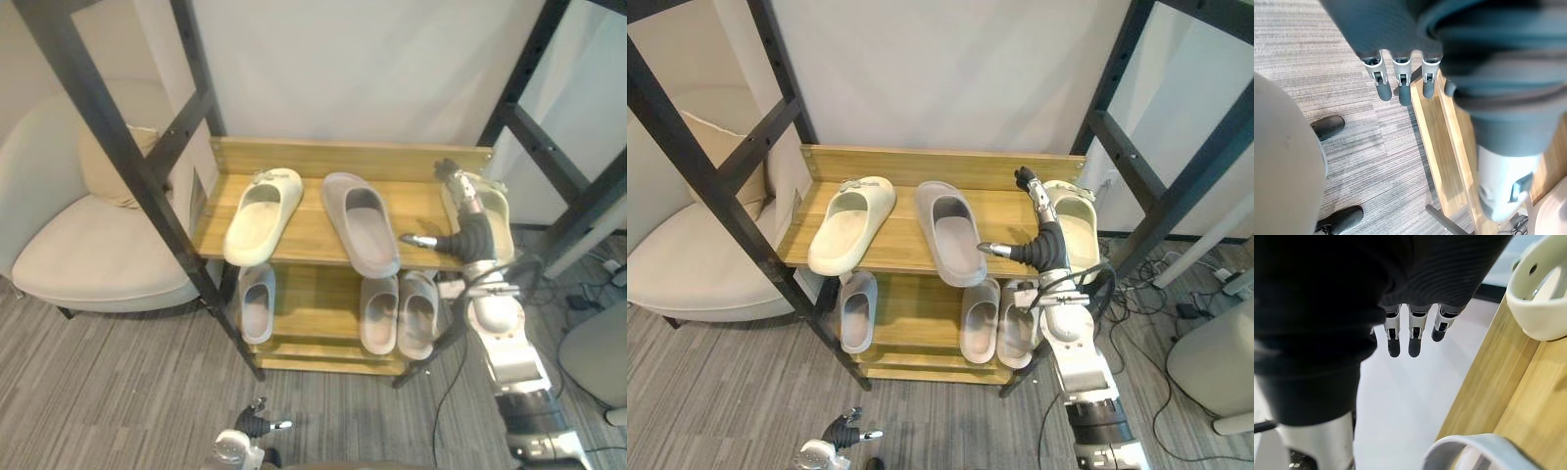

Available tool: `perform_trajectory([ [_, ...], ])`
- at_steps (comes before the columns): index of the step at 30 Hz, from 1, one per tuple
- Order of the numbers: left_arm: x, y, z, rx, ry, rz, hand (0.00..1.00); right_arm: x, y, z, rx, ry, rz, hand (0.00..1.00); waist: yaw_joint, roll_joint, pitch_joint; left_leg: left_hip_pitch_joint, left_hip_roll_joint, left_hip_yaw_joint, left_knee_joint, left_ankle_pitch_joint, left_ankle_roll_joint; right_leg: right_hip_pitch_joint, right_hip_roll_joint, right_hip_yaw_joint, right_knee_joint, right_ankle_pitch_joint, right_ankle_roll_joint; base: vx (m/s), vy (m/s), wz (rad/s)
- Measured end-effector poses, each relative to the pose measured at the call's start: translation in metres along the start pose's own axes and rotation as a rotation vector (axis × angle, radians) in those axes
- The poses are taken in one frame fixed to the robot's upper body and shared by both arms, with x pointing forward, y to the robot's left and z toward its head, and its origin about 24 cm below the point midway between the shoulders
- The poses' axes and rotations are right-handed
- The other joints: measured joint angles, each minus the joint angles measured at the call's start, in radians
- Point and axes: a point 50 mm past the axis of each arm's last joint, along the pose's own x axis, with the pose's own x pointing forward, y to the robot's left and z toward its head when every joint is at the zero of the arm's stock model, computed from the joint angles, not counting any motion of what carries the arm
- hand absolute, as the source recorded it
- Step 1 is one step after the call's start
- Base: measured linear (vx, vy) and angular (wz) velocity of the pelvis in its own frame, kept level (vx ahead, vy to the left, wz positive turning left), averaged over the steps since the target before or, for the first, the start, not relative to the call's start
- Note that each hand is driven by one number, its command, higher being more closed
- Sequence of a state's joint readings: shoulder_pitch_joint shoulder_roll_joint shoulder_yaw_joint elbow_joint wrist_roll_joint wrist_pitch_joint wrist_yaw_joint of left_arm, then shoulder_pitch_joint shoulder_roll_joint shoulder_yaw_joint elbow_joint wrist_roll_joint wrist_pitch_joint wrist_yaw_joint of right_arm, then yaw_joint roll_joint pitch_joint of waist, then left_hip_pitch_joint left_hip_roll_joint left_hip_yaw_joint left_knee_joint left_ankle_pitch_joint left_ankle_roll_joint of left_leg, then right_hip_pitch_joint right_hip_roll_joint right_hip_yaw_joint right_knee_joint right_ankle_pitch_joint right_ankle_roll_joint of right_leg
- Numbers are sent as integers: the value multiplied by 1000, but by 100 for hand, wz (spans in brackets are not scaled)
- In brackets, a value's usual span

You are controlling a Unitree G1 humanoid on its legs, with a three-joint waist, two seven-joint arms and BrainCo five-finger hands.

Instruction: Organize the slippers on the shoe rack

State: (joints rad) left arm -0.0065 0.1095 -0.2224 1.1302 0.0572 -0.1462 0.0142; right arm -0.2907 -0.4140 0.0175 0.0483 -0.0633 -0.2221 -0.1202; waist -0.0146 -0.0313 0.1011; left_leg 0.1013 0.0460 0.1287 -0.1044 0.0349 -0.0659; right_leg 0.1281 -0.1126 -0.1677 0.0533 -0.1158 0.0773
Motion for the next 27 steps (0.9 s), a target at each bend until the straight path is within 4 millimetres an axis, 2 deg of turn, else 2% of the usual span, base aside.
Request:
perform_trajectory([
  [6,0,1,1,0,-7,2,0,15,-8,-17,-10,81,-26,0,0,-3,4,-16,-4,-20,-1,2,1,-1,-2,-24,-7,0,0,1,-9,11],
  [14,0,3,5,-5,-23,8,0,33,-11,-26,-18,132,-40,0,3,-7,21,-30,-8,-32,-5,7,2,-8,-7,-36,-8,0,0,-16,-3,5],
  [19,1,4,9,-5,-40,11,0,45,-11,-24,-18,131,-44,0,8,-9,39,-30,-9,-32,-5,7,2,-8,-8,-37,-8,0,0,0,0,0],
  [27,1,5,13,-4,-57,14,0,56,1,-22,-28,137,14,0,16,-12,48,-39,-10,-32,-6,7,2,-16,-9,-39,-9,0,0,0,0,0],
])
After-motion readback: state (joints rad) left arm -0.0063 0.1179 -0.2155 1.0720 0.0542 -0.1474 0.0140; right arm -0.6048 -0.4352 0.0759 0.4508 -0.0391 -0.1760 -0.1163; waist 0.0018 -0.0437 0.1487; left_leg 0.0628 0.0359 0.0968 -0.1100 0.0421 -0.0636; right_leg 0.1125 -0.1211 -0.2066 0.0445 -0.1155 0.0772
